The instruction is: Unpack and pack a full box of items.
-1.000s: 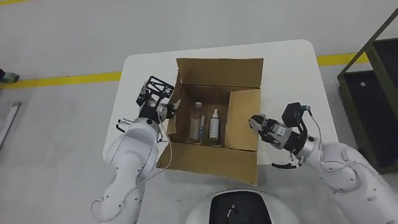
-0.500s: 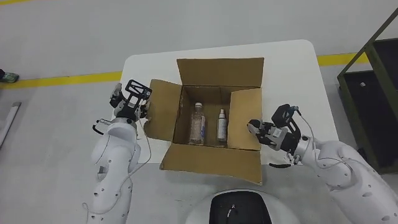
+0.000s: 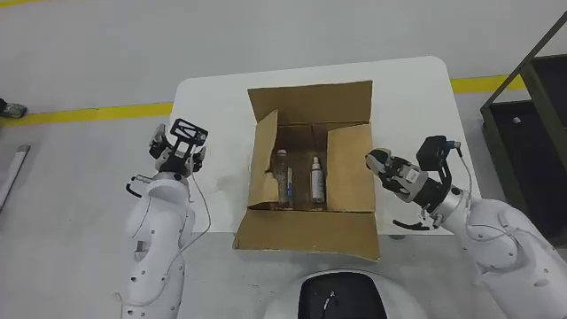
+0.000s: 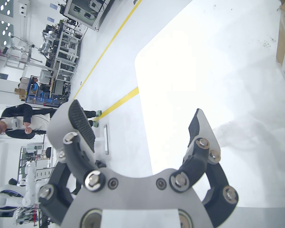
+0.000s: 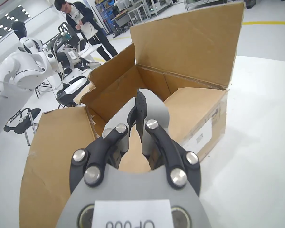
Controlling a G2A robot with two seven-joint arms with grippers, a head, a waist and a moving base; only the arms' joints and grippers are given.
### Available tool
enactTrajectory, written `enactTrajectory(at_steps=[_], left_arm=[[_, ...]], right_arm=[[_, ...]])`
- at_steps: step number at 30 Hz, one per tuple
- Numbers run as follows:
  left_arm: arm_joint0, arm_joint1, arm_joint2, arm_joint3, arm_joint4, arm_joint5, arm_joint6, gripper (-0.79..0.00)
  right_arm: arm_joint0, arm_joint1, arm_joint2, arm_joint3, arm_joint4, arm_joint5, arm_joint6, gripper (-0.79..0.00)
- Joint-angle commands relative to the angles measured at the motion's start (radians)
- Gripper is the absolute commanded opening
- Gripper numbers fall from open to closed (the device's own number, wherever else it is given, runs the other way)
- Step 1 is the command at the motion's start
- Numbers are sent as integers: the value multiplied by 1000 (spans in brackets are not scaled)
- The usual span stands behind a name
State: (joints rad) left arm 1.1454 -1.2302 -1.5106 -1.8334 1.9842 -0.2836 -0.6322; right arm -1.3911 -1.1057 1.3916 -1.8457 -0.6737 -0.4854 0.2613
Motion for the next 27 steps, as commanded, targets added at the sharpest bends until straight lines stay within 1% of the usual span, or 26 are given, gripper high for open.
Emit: enactTrajectory(at_steps=[1, 4, 8, 11, 14, 16, 18, 22, 24, 27], left_arm=[[-2, -1, -6, -17, -25, 6, 3, 0], [-4, -5, -7, -62, -111, -6, -7, 0], [-6, -17, 15, -156, -341, -23, -73, 0], [-14, -26, 54, -233, -503, -28, -132, 0], [-23, -30, 115, -276, -571, -47, -165, 0], [-25, -31, 155, -283, -578, -68, -169, 0], [-25, -31, 194, -287, -549, -94, -172, 0], [-15, -23, 274, -275, -356, -176, -126, 0], [3, -23, 298, -262, -315, -170, -95, 0], [12, -19, 311, -246, -248, -190, -72, 0]], right_arm=[[-4, 1, 4, -4, 6, 3, 22, -785], [-14, 2, 3, 3, 9, 3, 28, -785], [-24, 1, -6, 5, 4, 4, 23, -785], [-28, 1, -11, 5, -4, 4, 21, -785], [-30, 1, -12, 5, -10, 6, 17, -785], [-32, 1, -11, 3, -14, 6, 14, -785], [-36, 1, -9, 1, -19, 8, 10, -785], [-51, 2, 0, -6, -24, 8, 6, -785], [-58, 3, 5, -12, -25, 9, 6, -785], [-64, 4, 12, -15, -26, 8, 7, -785]])
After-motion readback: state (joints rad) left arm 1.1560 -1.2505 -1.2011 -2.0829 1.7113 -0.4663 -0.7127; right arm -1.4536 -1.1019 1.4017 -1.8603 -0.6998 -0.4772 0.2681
